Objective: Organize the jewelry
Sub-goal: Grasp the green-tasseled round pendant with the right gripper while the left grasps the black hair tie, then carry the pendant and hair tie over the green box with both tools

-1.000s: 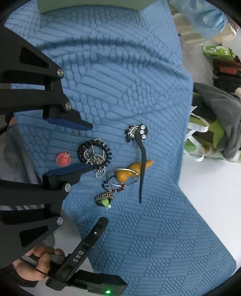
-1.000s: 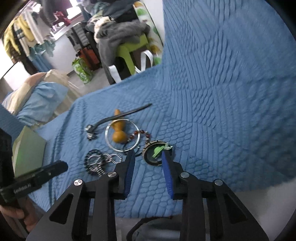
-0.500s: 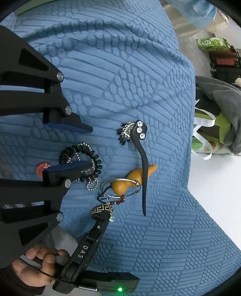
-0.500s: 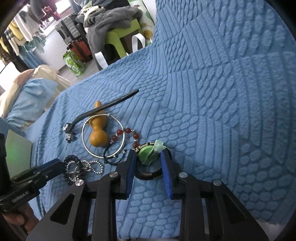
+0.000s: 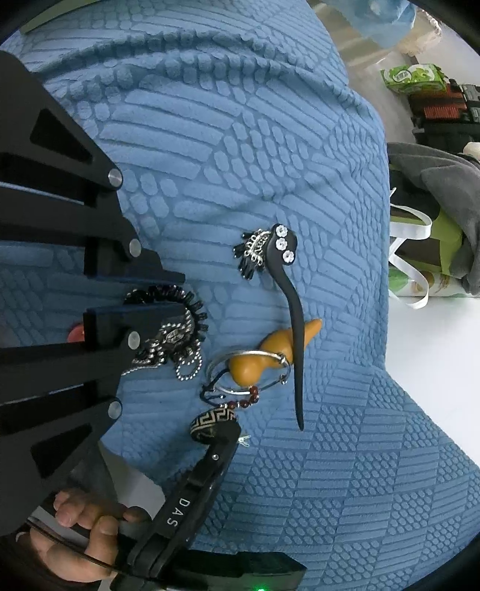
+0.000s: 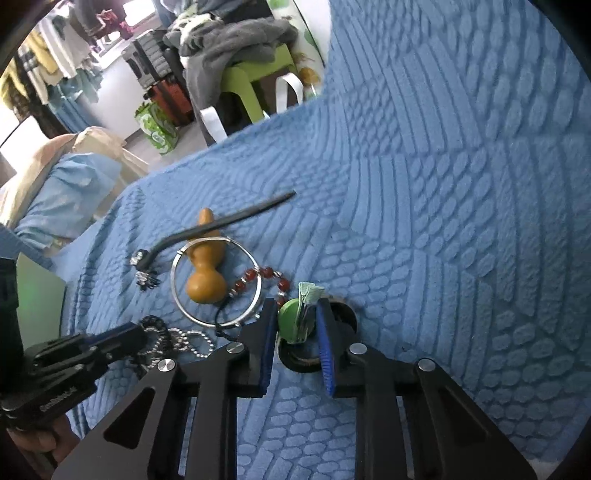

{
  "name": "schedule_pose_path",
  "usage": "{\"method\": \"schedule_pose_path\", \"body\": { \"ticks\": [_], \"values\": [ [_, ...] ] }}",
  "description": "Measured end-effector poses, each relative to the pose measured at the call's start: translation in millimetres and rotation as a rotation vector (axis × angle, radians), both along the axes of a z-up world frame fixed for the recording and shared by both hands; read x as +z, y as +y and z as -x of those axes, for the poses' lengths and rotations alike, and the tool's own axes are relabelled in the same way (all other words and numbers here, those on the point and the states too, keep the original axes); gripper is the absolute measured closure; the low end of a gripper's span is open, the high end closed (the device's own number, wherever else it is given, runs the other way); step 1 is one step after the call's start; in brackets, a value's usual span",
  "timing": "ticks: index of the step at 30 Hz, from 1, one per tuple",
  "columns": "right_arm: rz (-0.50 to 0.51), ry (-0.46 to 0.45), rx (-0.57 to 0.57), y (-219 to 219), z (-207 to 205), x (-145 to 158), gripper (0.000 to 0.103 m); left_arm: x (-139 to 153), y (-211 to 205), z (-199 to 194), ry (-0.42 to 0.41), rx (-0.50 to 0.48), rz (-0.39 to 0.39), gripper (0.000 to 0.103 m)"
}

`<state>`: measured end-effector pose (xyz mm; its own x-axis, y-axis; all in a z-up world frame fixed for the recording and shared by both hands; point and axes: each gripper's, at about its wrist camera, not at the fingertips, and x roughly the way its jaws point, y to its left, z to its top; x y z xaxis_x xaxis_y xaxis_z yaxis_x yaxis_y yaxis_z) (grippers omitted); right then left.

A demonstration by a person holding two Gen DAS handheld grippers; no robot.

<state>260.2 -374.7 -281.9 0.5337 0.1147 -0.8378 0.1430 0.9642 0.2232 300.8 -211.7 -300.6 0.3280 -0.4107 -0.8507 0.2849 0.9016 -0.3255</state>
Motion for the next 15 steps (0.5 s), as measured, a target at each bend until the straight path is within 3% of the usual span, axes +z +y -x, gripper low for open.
{"method": "schedule_pose_path", "body": {
  "ticks": [15],
  "values": [
    [0.032, -0.074, 0.018, 16, 29, 50, 0.085, 71, 22, 21, -0.096, 0.054, 0.084, 0.095]
  ]
}}
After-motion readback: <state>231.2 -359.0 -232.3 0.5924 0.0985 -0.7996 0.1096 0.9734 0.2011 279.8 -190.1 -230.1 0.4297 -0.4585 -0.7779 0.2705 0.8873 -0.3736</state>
